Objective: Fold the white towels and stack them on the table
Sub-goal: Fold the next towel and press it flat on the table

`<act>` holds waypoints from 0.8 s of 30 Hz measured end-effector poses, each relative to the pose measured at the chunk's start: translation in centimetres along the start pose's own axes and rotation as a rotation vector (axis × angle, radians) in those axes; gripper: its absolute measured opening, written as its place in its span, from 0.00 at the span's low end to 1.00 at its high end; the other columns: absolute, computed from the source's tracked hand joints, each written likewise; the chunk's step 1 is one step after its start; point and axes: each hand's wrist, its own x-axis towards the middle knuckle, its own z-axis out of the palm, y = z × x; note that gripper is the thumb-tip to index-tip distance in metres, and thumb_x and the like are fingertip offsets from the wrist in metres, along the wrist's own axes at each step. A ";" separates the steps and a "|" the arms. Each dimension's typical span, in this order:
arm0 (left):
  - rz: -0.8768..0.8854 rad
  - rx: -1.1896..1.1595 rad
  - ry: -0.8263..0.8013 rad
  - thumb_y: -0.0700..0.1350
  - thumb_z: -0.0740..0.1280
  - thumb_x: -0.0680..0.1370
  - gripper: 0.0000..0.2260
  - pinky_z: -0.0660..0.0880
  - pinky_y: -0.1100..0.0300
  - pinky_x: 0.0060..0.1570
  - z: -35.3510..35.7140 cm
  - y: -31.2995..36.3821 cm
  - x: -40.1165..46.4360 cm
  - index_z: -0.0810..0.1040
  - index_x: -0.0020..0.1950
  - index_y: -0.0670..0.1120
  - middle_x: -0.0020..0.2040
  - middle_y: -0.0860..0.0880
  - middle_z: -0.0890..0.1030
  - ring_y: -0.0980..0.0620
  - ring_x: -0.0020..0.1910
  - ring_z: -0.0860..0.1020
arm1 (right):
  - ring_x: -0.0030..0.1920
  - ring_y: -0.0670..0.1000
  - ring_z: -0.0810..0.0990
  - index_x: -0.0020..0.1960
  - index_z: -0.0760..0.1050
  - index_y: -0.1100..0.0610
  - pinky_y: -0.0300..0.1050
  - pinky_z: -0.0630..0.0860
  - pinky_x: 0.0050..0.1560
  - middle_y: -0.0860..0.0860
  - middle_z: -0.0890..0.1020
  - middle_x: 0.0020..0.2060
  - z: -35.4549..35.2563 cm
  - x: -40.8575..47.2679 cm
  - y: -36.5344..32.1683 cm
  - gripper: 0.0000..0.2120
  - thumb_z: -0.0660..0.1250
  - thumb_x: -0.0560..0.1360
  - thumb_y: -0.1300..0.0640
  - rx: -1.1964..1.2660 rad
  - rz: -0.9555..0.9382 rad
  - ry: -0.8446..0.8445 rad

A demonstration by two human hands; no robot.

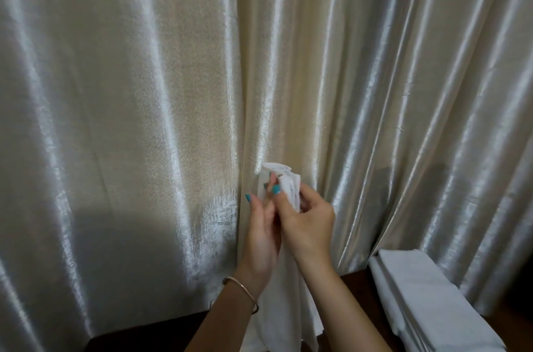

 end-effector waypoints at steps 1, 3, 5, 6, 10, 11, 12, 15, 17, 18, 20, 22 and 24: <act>0.013 0.062 -0.047 0.64 0.46 0.76 0.30 0.55 0.54 0.77 -0.6 0.2 0.0 0.69 0.71 0.51 0.74 0.52 0.68 0.54 0.76 0.62 | 0.31 0.41 0.79 0.40 0.82 0.50 0.36 0.74 0.31 0.46 0.83 0.29 -0.4 0.6 0.3 0.06 0.71 0.74 0.59 -0.017 -0.013 0.045; 0.147 0.329 -0.030 0.64 0.56 0.77 0.22 0.50 0.56 0.77 -2.1 1.2 0.4 0.70 0.69 0.58 0.76 0.60 0.62 0.62 0.77 0.54 | 0.27 0.39 0.72 0.36 0.80 0.50 0.34 0.67 0.29 0.43 0.77 0.24 -1.6 2.0 0.9 0.11 0.68 0.76 0.61 -0.150 -0.056 0.006; 0.345 0.787 -0.013 0.59 0.67 0.73 0.31 0.45 0.60 0.76 -3.3 3.4 1.1 0.57 0.73 0.64 0.78 0.64 0.50 0.66 0.76 0.44 | 0.27 0.40 0.69 0.34 0.79 0.51 0.37 0.65 0.30 0.42 0.75 0.24 -2.6 2.9 1.4 0.12 0.68 0.75 0.61 -0.227 -0.081 -0.141; 0.428 1.054 -0.065 0.61 0.71 0.69 0.42 0.42 0.59 0.76 -3.7 4.5 1.7 0.48 0.75 0.65 0.78 0.63 0.45 0.64 0.76 0.38 | 0.29 0.41 0.70 0.35 0.79 0.52 0.40 0.66 0.32 0.43 0.75 0.25 -2.9 3.2 1.3 0.10 0.68 0.74 0.59 -0.219 -0.074 -0.228; 0.291 1.654 -0.299 0.67 0.74 0.58 0.51 0.46 0.58 0.75 -3.0 7.7 4.0 0.52 0.76 0.63 0.63 0.57 0.74 0.57 0.75 0.55 | 0.36 0.40 0.74 0.34 0.77 0.45 0.35 0.70 0.38 0.41 0.77 0.35 -3.3 3.6 0.3 0.09 0.69 0.71 0.55 -0.222 -0.163 -0.403; 0.226 1.667 -0.305 0.65 0.75 0.60 0.37 0.59 0.64 0.68 -2.4 8.2 4.1 0.69 0.67 0.63 0.50 0.57 0.78 0.59 0.63 0.68 | 0.39 0.40 0.74 0.35 0.77 0.45 0.35 0.70 0.39 0.42 0.75 0.39 -3.2 3.5 0.2 0.05 0.69 0.70 0.52 -0.247 -0.206 -0.372; 0.202 1.667 -0.300 0.62 0.76 0.63 0.18 0.68 0.68 0.51 -1.9 8.7 4.1 0.79 0.50 0.61 0.39 0.57 0.77 0.60 0.48 0.73 | 0.41 0.41 0.74 0.37 0.77 0.45 0.36 0.71 0.41 0.44 0.74 0.43 -3.3 3.4 0.3 0.03 0.70 0.69 0.48 -0.237 -0.217 -0.347; 0.281 1.631 -0.292 0.59 0.74 0.67 0.16 0.61 0.65 0.29 -1.2 9.3 3.9 0.72 0.26 0.54 0.23 0.54 0.71 0.58 0.27 0.69 | 0.48 0.50 0.81 0.47 0.76 0.46 0.47 0.76 0.47 0.51 0.80 0.50 -4.3 3.2 0.6 0.18 0.77 0.62 0.41 -0.048 -0.044 -0.408; 0.351 1.607 -0.266 0.60 0.73 0.66 0.16 0.62 0.65 0.28 -1.1 9.8 3.7 0.72 0.25 0.56 0.23 0.55 0.72 0.58 0.25 0.68 | 0.50 0.49 0.83 0.53 0.76 0.48 0.49 0.79 0.51 0.49 0.83 0.50 -5.7 3.3 0.7 0.25 0.80 0.59 0.46 -0.157 0.081 -0.549; 0.361 1.575 -0.246 0.62 0.73 0.65 0.15 0.62 0.65 0.28 -1.1 10.1 3.7 0.74 0.26 0.56 0.23 0.55 0.72 0.58 0.26 0.69 | 0.50 0.46 0.83 0.54 0.78 0.48 0.47 0.80 0.52 0.47 0.84 0.50 -6.4 3.2 0.9 0.24 0.81 0.61 0.49 -0.288 0.133 -0.647; 0.383 1.526 -0.185 0.66 0.71 0.62 0.18 0.66 0.59 0.31 -1.3 10.8 4.0 0.77 0.30 0.52 0.25 0.53 0.74 0.56 0.27 0.70 | 0.49 0.43 0.83 0.53 0.80 0.50 0.47 0.81 0.53 0.46 0.85 0.48 -7.4 2.9 2.0 0.19 0.80 0.64 0.51 -0.475 0.217 -0.780; 0.396 1.502 -0.130 0.68 0.68 0.61 0.21 0.67 0.56 0.33 -2.0 11.6 4.5 0.78 0.31 0.49 0.26 0.53 0.74 0.56 0.28 0.70 | 0.49 0.44 0.84 0.51 0.82 0.51 0.48 0.81 0.53 0.47 0.86 0.48 -8.2 2.8 3.2 0.16 0.79 0.65 0.51 -0.485 0.293 -0.791; 0.409 1.454 -0.063 0.66 0.69 0.62 0.20 0.66 0.57 0.33 -2.7 12.3 4.7 0.79 0.32 0.49 0.27 0.55 0.74 0.59 0.29 0.69 | 0.49 0.45 0.84 0.50 0.82 0.52 0.48 0.81 0.54 0.47 0.86 0.48 -9.1 2.9 4.0 0.15 0.78 0.66 0.50 -0.551 0.330 -0.816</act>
